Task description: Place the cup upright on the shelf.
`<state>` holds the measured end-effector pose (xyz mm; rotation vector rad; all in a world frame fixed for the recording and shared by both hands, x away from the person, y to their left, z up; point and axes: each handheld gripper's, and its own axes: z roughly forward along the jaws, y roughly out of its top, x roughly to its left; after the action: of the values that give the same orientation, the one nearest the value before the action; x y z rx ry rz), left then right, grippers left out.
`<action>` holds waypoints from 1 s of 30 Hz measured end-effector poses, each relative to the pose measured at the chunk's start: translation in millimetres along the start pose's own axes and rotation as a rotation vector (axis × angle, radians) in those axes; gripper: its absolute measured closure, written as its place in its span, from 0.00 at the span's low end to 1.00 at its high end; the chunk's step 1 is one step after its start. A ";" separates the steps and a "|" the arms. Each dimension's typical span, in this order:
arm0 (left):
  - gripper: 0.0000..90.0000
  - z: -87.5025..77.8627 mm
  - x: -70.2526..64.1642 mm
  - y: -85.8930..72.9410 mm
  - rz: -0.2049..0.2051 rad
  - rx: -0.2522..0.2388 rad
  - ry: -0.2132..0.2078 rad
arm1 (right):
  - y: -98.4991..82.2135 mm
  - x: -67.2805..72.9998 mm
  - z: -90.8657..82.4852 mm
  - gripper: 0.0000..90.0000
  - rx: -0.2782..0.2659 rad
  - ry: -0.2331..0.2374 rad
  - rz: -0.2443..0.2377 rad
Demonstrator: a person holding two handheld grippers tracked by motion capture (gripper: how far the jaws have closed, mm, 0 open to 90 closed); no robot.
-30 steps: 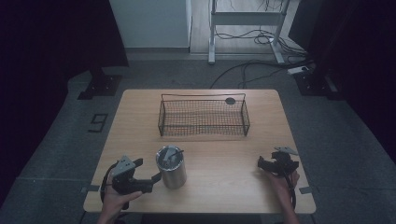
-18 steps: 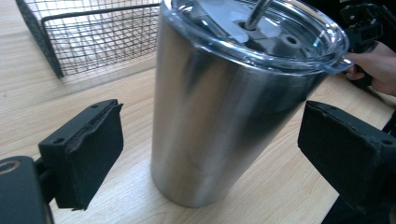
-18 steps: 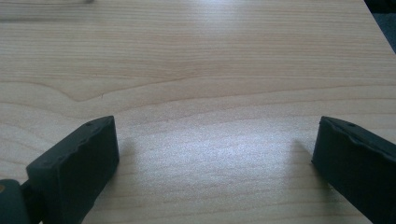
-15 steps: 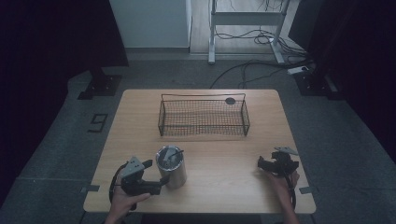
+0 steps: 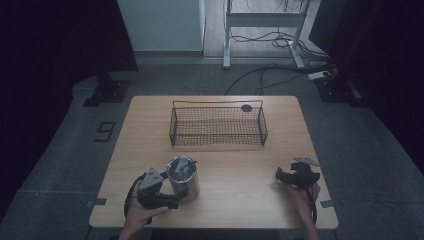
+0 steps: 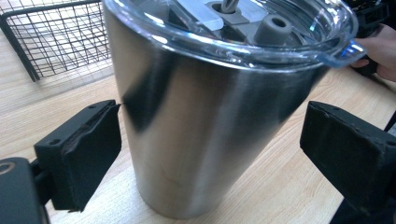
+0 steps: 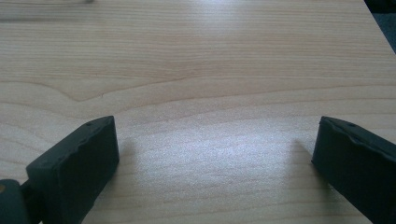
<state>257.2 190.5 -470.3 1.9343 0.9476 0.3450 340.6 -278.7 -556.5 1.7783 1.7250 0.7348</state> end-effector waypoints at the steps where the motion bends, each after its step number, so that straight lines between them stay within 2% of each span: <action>1: 0.05 1.4 -0.8 0.2 0.003 0.004 0.007 | 0.0 0.0 0.0 0.00 0.000 0.000 0.000; 15: 0.03 25.7 -1.3 0.0 0.017 0.064 0.058 | 0.0 0.0 0.0 0.00 0.000 -0.001 0.000; 30: 0.02 34.5 -1.4 3.0 0.015 0.063 0.071 | 0.0 0.0 0.0 0.00 -0.001 -0.001 0.001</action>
<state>277.7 167.4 -486.0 1.9987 1.0005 0.3993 340.6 -278.7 -556.5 1.7787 1.7234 0.7345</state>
